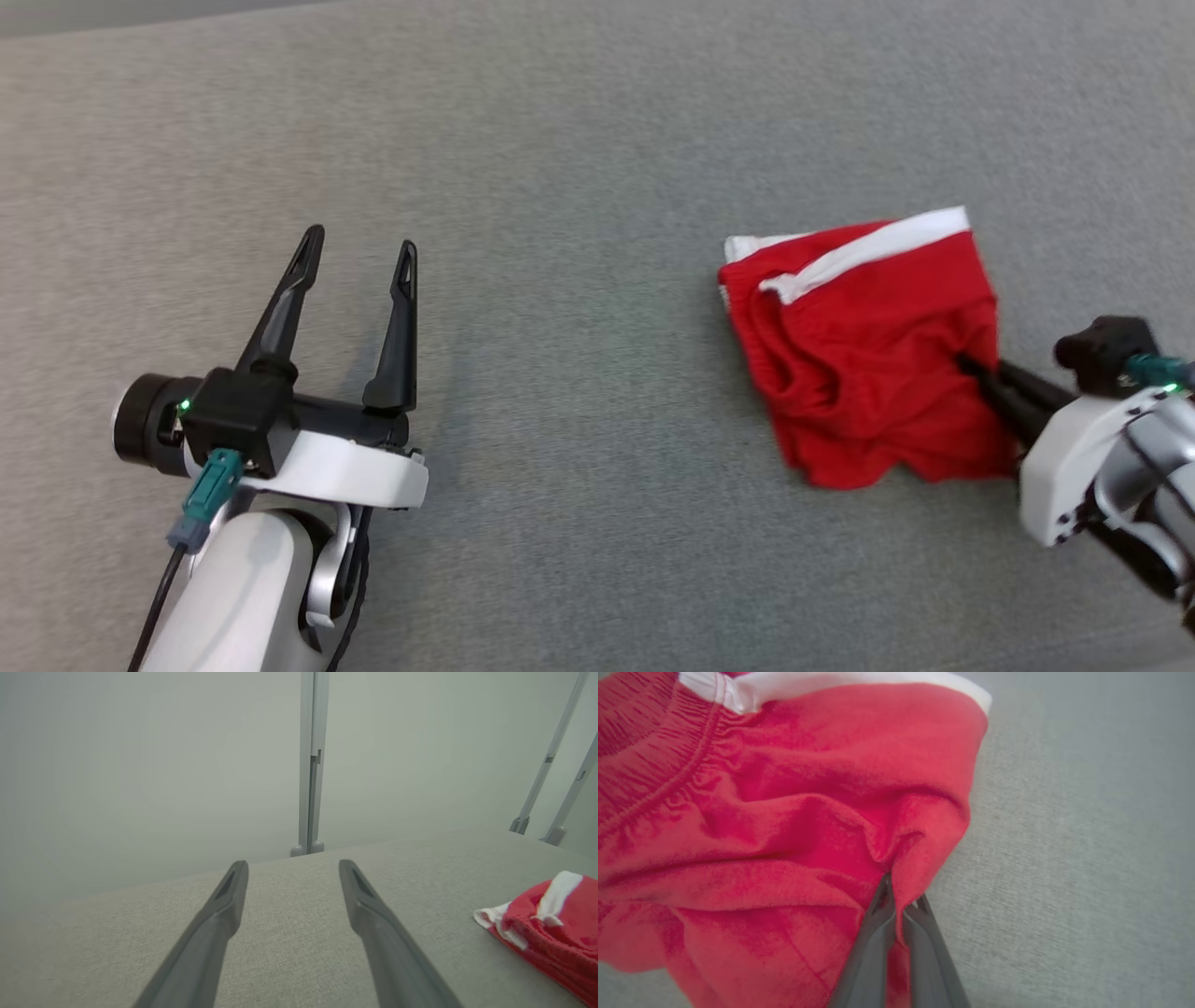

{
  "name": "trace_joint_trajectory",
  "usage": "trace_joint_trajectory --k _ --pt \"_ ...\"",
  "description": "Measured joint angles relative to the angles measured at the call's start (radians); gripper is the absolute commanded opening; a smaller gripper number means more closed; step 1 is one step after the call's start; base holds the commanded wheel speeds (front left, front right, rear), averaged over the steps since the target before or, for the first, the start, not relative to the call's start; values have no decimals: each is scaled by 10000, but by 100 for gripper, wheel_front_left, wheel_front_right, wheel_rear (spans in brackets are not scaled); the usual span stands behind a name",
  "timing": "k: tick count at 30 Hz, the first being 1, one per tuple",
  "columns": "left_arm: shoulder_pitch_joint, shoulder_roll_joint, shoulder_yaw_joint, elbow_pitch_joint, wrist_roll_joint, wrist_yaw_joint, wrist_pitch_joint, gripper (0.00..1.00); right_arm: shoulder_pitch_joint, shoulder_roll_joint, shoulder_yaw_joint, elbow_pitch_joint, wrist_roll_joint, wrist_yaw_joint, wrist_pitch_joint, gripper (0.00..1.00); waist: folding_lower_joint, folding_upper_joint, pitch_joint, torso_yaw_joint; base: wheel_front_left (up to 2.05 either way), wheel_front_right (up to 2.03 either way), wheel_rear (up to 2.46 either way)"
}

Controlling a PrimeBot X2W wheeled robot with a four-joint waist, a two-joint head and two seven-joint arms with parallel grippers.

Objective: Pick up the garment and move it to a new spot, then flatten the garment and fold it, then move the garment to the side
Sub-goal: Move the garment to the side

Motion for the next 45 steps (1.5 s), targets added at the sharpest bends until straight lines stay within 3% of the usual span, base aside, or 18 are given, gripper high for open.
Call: trace_joint_trajectory --k 8,13,19,26,27,29,37,42,45 --pt "-581 422 -395 -713 449 -188 782 100 -1197 -976 -71 1519 63 -2 -846 0 0 0 947 -1075 0 0 0" --pt "-976 623 -602 -1145 725 -259 1193 100 -2263 -1246 -466 2874 -15 0 -1450 0 0 0 1572 -1522 0 0 0" --pt "-1360 725 -792 -1522 859 -355 1471 100 -3267 -1381 -901 4527 -88 0 -2046 0 0 0 2138 -1645 0 0 0" --pt "-1420 817 -813 -1710 888 -343 1488 100 -3863 -1108 -963 5708 12 -2 -2401 2 0 0 2314 -1486 0 0 0" --pt "-1419 819 -819 -1710 888 -326 1486 100 -3934 -1066 -936 5833 10 0 -2483 31 0 -1 2306 -1480 0 0 0" --pt "-1419 821 -823 -1708 888 -297 1482 100 -4043 -986 -901 6065 23 0 -2558 100 0 0 2273 -1477 0 0 0" --pt "-1344 771 -884 -1465 815 -265 1338 100 -3876 -838 -1151 6617 594 -2 -3018 100 0 0 1903 -1466 0 0 0" --pt "-1044 740 -886 -1266 660 -203 1206 100 -3379 -623 -1616 6335 995 -2 -3179 100 0 0 1540 -1501 0 0 0" --pt "-802 706 -842 -1131 533 -111 1110 100 -2945 -485 -2401 5553 1047 -2 -3208 100 0 0 1204 -1534 0 0 0"
